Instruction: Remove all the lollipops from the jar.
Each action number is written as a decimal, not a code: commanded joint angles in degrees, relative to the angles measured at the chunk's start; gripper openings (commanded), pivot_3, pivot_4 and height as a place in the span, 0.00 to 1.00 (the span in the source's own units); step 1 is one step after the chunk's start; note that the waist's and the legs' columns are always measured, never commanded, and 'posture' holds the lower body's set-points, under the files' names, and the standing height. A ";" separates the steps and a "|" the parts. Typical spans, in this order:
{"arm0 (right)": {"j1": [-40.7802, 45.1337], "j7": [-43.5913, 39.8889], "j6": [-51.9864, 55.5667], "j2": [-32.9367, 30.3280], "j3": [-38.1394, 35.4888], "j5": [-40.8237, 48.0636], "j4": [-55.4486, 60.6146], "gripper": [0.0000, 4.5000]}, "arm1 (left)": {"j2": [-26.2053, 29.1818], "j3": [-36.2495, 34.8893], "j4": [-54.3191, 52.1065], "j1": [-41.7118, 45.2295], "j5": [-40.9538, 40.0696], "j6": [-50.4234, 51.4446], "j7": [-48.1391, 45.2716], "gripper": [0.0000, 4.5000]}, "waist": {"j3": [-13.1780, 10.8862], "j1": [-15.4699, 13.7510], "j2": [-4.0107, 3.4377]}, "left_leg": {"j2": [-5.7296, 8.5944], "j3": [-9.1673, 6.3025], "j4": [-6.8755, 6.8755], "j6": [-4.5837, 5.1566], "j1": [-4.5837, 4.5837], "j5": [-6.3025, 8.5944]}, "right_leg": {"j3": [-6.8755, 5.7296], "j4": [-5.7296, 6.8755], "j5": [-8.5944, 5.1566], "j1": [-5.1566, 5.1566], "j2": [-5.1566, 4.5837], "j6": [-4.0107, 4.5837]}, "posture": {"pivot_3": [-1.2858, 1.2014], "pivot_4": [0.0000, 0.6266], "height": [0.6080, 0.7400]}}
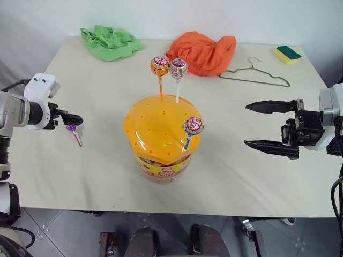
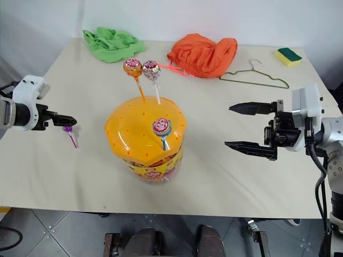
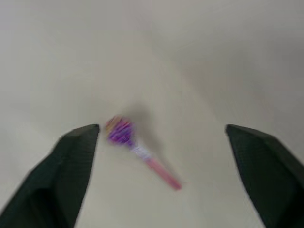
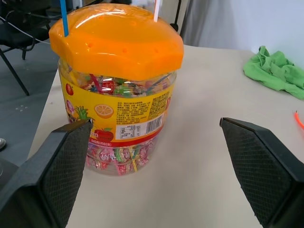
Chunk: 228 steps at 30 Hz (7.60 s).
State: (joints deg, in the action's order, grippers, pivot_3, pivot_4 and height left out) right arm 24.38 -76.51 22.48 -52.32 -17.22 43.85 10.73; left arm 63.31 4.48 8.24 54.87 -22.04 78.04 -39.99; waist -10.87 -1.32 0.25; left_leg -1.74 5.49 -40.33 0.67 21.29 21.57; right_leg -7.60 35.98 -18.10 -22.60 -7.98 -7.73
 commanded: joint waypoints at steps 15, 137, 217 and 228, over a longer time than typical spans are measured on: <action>-6.78 5.66 2.07 -2.70 -10.85 2.95 8.83 1.00 | -21.35 -14.07 5.45 0.99 -15.50 -50.57 -40.93 0.99 | -0.01 -0.05 0.02 | -0.01 -0.02 -0.30 0.02 0.15 0.01 | -0.08 0.06 0.00 0.00 0.01 0.00 | 0.52 0.24 1.00; -13.31 23.38 6.79 -0.90 -12.21 13.02 27.97 1.00 | -21.20 -16.80 16.30 4.84 -15.21 -57.54 -52.51 1.00 | -0.16 0.27 0.29 | 0.00 -0.15 -0.67 0.18 0.29 0.10 | -0.07 0.19 0.06 -0.02 -0.04 -0.10 | 0.52 0.24 1.00; 7.09 32.81 30.10 -7.96 17.27 -24.67 -24.61 0.00 | -5.38 -29.33 -3.64 -36.41 -34.78 -57.04 -52.20 1.00 | -0.26 1.65 0.12 | -0.04 0.18 -0.29 0.15 0.20 0.13 | 0.13 0.03 0.04 -0.18 -0.04 -0.06 | 0.52 0.24 1.00; 0.04 27.08 27.36 -9.63 9.30 -21.22 -13.55 0.74 | -5.27 -32.03 -5.80 -38.48 -35.21 -55.57 -51.17 1.00 | -0.26 1.48 0.12 | -0.04 0.16 -0.29 0.15 0.22 0.13 | 0.13 0.03 0.04 -0.18 -0.05 -0.07 | 0.52 0.24 1.00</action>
State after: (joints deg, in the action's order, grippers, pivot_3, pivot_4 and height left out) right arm 24.93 -47.74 51.12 -59.87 -3.58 21.03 -7.28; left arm 57.42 -25.87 4.28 16.38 -56.67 22.29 -86.07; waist -11.13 0.16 0.37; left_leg -1.79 5.65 -40.61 0.82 21.51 21.70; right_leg -7.47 36.00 -18.06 -22.77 -8.03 -7.80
